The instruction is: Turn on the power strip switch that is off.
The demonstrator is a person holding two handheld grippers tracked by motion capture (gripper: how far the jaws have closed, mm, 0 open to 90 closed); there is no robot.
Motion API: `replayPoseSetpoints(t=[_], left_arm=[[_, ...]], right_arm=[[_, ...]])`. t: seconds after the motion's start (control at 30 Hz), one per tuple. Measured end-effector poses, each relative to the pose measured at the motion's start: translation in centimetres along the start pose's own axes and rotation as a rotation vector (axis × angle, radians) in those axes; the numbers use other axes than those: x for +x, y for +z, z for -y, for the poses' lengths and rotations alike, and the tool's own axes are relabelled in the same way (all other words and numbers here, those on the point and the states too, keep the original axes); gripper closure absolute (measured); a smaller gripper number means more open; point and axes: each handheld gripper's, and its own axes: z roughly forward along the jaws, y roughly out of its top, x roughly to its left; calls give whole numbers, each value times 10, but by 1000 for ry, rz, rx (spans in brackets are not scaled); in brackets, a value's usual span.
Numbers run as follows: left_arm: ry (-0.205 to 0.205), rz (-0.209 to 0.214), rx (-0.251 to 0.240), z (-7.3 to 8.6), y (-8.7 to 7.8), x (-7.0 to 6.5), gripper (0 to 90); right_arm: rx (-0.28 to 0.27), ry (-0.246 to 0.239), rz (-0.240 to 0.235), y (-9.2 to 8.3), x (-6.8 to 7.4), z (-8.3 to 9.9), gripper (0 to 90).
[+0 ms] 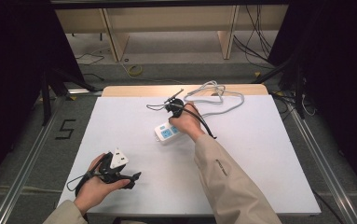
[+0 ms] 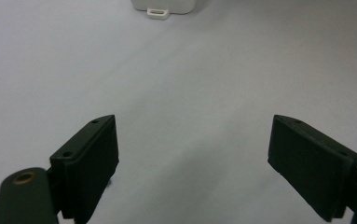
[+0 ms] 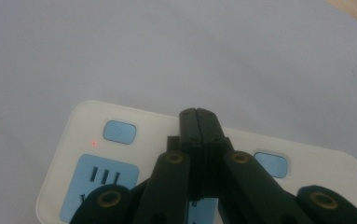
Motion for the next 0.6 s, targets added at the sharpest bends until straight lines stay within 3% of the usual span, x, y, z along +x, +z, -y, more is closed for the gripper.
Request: replayPoseSetpoints(t=[0.23, 0.33, 0.43, 0.6], left_arm=[[0, 0, -1, 0, 0, 0, 156], [-3, 1, -3, 0, 0, -1, 156], [2, -1, -3, 0, -1, 0, 156], [-7, -3, 0, 2, -1, 1, 157]], right_arm=[[10, -2, 4, 0, 1, -1, 900], [16, 4, -31, 1, 2, -1, 900], [7, -35, 12, 3, 8, -2, 900], [8, -36, 3, 2, 6, -2, 900]])
